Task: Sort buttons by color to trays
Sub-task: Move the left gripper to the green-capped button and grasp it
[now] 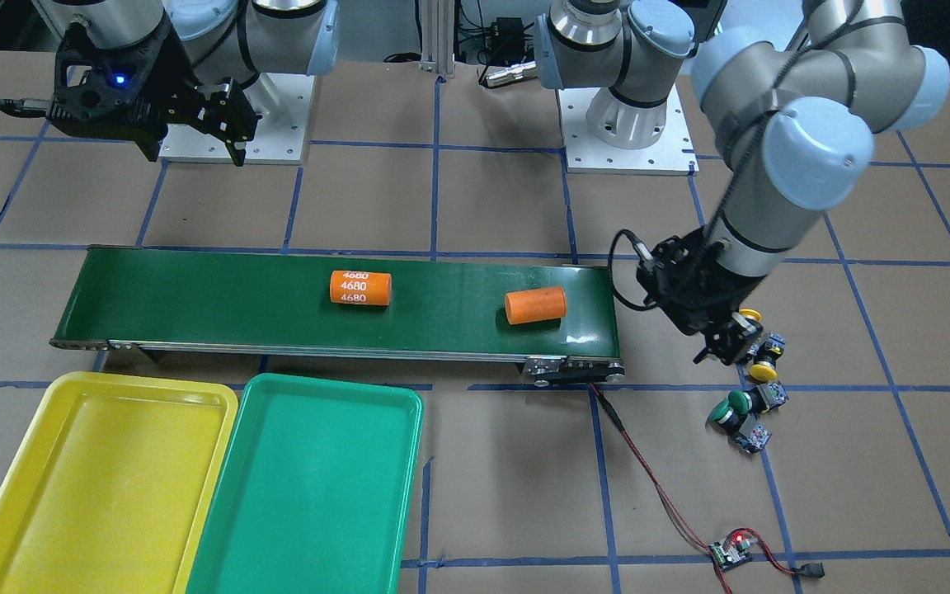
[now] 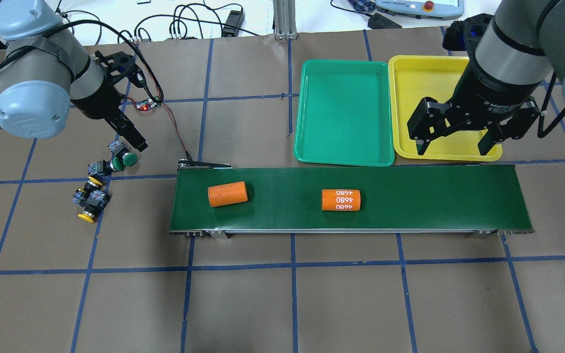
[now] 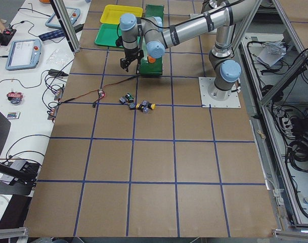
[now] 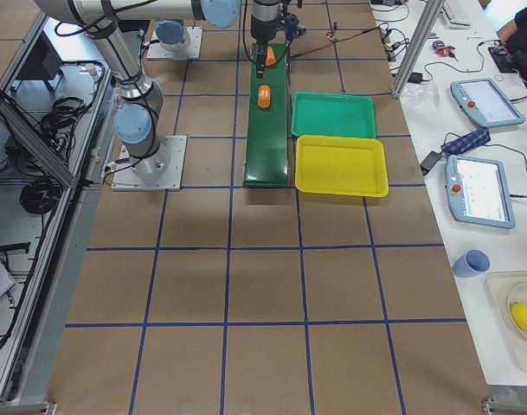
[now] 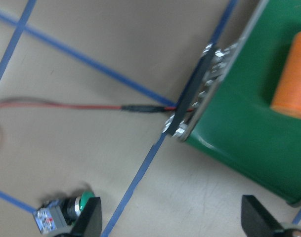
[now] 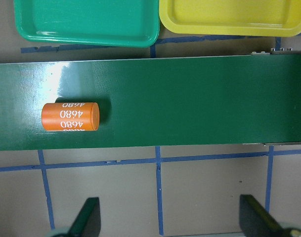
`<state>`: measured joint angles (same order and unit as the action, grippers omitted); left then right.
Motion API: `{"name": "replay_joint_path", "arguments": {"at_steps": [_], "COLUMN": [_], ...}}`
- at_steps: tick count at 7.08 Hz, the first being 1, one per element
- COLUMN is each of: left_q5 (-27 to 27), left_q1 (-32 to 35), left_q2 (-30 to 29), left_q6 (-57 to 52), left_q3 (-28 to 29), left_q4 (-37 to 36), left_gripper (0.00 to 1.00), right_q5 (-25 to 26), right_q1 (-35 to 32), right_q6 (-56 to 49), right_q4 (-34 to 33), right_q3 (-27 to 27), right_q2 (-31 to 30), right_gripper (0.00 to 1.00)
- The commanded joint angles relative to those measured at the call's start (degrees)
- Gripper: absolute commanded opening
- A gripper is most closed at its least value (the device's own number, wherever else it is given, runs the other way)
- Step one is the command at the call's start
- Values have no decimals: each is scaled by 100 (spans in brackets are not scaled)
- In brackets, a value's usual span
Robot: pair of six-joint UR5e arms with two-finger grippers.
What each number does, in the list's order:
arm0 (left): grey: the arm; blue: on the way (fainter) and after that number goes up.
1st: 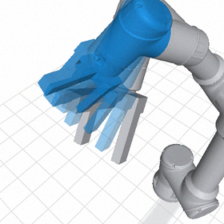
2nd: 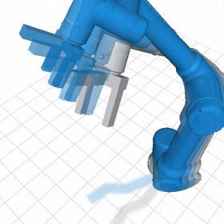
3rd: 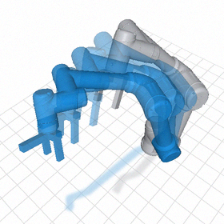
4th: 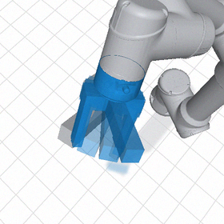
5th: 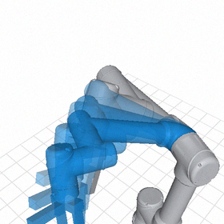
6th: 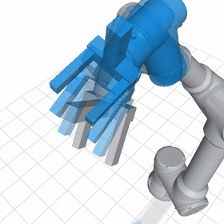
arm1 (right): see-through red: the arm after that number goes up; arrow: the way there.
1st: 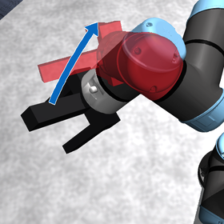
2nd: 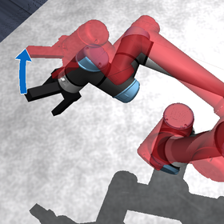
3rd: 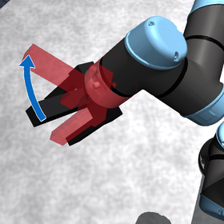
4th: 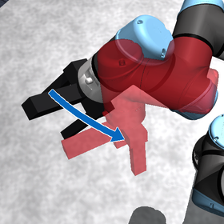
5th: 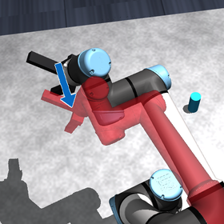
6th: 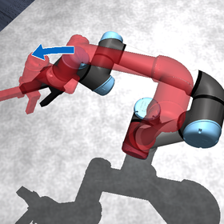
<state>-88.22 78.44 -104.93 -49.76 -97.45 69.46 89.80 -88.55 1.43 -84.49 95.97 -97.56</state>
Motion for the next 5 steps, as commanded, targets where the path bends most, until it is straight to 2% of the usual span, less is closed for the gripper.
{"name": "replay_joint_path", "arguments": {"at_steps": [1, 3, 4, 5], "left_q5": [-108, -108, -108, -160], "left_q1": [-135, -652, -689, -690], "left_q2": [-771, -1142, -1327, -1555], "left_q6": [1831, 2172, 1798, 663], "left_q3": [401, 307, 401, 420], "left_q4": [-3, -72, -247, -614], "left_gripper": [100, 100, 100, 100], "right_q5": [12, 3, -6, -15], "right_q1": [-5, 4, 4, 4], "right_q6": [-2, -72, -90, -12], "right_q4": [20, 3, 3, 3], "right_q3": [0, 0, 0, 0], "right_q2": [0, 9, 9, 0], "right_gripper": [100, 100, 100, 100]}}
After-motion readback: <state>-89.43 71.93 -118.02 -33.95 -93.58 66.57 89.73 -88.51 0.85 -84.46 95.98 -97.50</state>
